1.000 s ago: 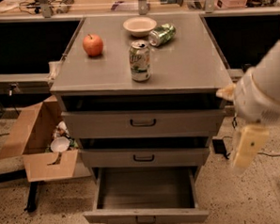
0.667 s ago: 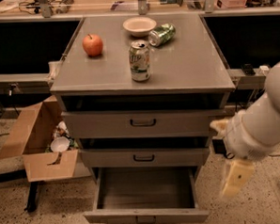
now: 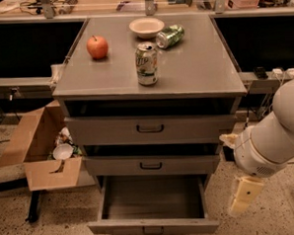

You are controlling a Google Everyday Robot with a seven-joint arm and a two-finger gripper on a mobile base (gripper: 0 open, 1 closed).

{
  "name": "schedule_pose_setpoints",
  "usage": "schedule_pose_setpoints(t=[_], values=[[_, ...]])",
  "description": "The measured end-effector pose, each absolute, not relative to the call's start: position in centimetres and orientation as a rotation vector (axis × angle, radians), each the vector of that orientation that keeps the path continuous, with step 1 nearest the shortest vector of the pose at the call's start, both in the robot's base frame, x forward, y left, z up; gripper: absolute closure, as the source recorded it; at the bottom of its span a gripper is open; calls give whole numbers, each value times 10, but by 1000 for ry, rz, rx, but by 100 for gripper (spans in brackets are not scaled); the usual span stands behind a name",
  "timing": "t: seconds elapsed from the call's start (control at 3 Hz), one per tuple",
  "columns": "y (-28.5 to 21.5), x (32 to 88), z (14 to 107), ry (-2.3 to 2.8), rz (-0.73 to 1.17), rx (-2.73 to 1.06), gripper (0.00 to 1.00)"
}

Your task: Close bottom drawer

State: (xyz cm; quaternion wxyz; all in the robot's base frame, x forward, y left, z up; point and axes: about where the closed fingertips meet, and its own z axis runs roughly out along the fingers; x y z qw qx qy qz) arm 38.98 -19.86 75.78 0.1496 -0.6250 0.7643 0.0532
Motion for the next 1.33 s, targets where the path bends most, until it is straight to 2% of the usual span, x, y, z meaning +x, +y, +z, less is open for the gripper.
schedule_pose_setpoints(t=[0.67,1.33], values=[[-178,404,702,2220,187,-1801,0],[-152,410,563,2236,300,-1788,0]])
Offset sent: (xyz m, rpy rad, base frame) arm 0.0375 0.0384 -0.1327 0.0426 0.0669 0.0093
